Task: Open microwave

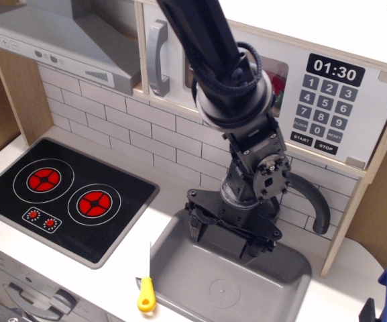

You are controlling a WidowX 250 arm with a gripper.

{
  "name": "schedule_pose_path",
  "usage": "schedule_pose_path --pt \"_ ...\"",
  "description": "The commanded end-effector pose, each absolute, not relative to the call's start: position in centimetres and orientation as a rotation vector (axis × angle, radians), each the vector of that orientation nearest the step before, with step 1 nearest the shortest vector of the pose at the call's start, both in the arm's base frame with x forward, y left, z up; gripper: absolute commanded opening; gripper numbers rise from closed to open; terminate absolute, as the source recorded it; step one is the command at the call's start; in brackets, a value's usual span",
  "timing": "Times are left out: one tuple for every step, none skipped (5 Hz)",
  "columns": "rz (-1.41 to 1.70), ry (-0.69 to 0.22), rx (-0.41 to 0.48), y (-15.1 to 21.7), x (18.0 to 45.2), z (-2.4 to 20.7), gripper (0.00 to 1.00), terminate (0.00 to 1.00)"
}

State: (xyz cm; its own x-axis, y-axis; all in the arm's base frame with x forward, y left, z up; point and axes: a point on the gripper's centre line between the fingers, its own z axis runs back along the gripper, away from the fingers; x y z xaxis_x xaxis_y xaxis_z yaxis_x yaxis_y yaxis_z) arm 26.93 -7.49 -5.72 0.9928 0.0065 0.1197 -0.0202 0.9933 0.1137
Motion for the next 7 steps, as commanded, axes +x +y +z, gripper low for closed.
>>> schedule_pose_path --pt "0.013 -0.119 0.115 -7.5 26.9 -5.7 1.00 0.00" --pt "0.044 -0.179 0.060 -4.4 27.7 -0.7 1.00 0.00" --pt "0.082 -0.191 0.058 -1.4 28.8 4.0 1.00 0.00" --pt "0.069 -0.241 0.079 1.4 29.5 7.1 1.00 0.00" --pt "0.069 -0.294 0.128 3.9 29.8 8.9 1.00 0.00" --pt "0.072 -0.310 0.083 6.5 30.2 9.8 1.00 0.00" --pt "0.094 -0.315 0.057 9.2 30.8 10.1 1.00 0.00"
